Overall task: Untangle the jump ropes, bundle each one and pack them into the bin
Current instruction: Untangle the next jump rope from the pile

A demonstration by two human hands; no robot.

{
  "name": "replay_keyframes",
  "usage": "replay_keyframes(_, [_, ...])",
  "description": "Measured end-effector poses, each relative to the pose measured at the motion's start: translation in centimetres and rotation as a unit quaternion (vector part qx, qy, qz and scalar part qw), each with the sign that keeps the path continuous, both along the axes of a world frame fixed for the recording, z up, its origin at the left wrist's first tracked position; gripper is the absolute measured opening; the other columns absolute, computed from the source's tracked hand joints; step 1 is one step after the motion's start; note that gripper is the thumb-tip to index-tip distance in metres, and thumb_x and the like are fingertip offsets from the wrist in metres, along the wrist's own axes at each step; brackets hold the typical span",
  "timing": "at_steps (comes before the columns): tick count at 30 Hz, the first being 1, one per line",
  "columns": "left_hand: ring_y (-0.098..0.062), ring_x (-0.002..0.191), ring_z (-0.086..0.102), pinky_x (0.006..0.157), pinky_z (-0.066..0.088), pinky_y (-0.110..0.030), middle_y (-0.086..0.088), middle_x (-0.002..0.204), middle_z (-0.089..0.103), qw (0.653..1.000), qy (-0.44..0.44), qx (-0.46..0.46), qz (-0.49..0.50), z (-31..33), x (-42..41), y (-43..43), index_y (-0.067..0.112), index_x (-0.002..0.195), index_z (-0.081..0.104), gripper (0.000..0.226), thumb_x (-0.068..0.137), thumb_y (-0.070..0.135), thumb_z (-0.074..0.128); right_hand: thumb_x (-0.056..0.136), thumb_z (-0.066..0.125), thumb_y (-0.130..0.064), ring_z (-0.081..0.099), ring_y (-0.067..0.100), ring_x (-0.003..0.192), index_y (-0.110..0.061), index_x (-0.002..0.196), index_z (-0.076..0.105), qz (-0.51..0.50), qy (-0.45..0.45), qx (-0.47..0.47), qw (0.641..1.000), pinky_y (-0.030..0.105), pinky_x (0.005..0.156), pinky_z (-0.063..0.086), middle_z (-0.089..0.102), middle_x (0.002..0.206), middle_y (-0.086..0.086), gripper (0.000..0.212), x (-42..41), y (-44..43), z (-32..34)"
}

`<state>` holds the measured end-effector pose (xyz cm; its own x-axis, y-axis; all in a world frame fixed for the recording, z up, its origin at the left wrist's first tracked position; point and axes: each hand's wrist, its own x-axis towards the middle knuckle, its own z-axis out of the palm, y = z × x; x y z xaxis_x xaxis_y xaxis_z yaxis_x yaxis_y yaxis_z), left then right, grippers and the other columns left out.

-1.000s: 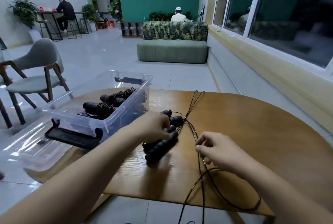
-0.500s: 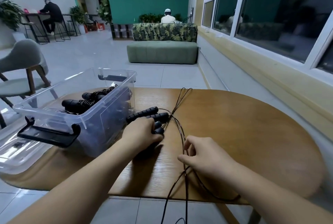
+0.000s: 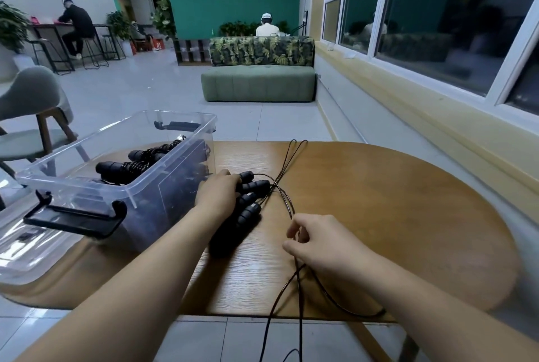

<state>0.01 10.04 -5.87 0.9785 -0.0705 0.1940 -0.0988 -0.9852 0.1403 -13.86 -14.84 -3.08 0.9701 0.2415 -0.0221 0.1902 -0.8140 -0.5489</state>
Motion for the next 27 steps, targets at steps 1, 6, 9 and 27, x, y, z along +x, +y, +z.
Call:
replay_keyframes(1, [-0.033,0.119,0.059,0.091,0.046,-0.043,-0.004,0.122,0.060,1.000,0.003,0.004,-0.002,0.1,0.1,0.0,0.026,0.126,0.067,0.028,0.099,0.031,0.064,0.094,0.070,-0.041,0.065,0.007,0.082,-0.030,0.102,0.070,0.000,0.001,0.002,1.000,0.033,0.074,0.055,0.069,0.088,-0.011,0.013,0.0,0.0,0.0])
replay_keyframes(6, [-0.034,0.126,0.051,0.103,0.039,-0.050,-0.008,0.126,0.056,0.999,0.006,0.043,0.008,0.0,0.3,-0.1,0.021,0.123,0.064,0.024,0.101,0.029,0.060,0.094,0.071,-0.041,0.066,0.006,0.078,-0.030,0.099,0.070,-0.006,0.001,0.012,1.000,0.027,0.068,0.051,0.070,0.086,-0.010,0.012,-0.1,-0.6,0.2])
replay_keyframes(9, [-0.033,0.127,0.045,0.105,0.037,-0.053,-0.008,0.129,0.054,0.997,-0.047,0.053,0.006,0.4,0.4,-0.1,0.021,0.125,0.061,0.025,0.102,0.030,0.061,0.096,0.071,-0.038,0.066,0.004,0.074,-0.029,0.099,0.072,-0.011,-0.001,0.023,1.000,0.015,0.059,0.045,0.072,0.085,-0.008,0.010,-0.2,-1.0,0.5])
replay_keyframes(27, [-0.007,0.084,0.068,0.076,0.059,-0.037,0.010,0.089,0.071,0.915,-0.110,-0.365,-0.137,8.0,-13.0,-8.3,0.031,0.091,0.070,0.011,0.094,0.039,0.078,0.110,0.044,-0.056,0.080,0.036,0.097,-0.004,0.124,0.067,-0.065,0.198,0.419,0.884,0.040,0.076,0.061,0.081,0.104,0.017,0.058,-2.4,-2.1,3.8])
